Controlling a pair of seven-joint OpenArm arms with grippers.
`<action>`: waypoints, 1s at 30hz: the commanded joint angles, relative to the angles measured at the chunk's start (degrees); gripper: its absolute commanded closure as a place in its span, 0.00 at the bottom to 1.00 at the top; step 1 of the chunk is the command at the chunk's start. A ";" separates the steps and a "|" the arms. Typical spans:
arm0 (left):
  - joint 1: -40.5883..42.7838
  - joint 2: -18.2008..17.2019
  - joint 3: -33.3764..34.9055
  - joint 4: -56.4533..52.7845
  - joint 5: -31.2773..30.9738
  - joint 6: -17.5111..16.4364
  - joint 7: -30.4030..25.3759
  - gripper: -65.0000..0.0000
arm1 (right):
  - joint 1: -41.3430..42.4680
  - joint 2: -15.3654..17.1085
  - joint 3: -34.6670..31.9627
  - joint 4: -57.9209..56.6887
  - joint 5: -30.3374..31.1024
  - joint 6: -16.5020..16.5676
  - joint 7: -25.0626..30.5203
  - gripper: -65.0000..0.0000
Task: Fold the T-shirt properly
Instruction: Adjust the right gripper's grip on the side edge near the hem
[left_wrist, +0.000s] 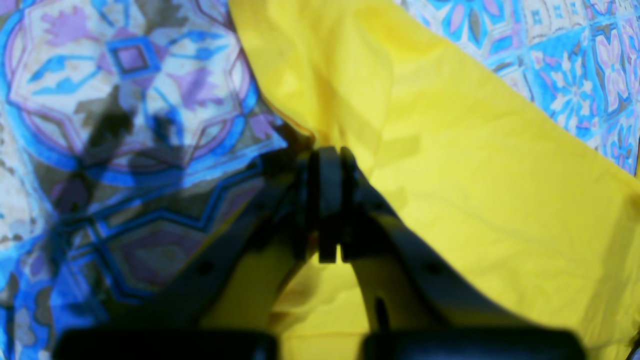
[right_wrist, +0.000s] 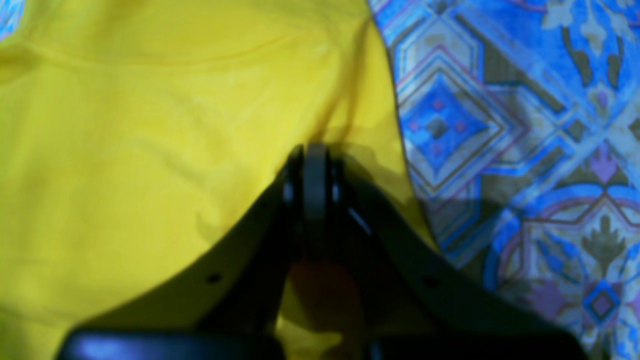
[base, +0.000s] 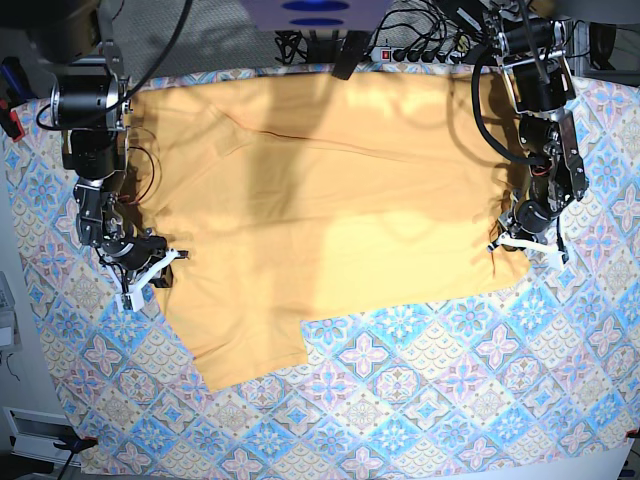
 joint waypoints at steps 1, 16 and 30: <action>-0.77 -0.81 -0.31 1.00 -0.64 -0.34 -0.68 1.00 | 0.54 0.86 0.25 2.18 0.23 0.47 0.10 0.99; -0.77 -0.90 -0.23 1.00 -0.64 -0.34 -0.77 1.00 | -12.56 1.56 15.72 27.67 0.06 5.75 -14.67 0.99; -0.77 -0.81 -0.14 1.00 -0.64 -0.34 -0.77 1.00 | -2.89 1.56 15.46 8.42 -0.21 5.48 -2.10 0.72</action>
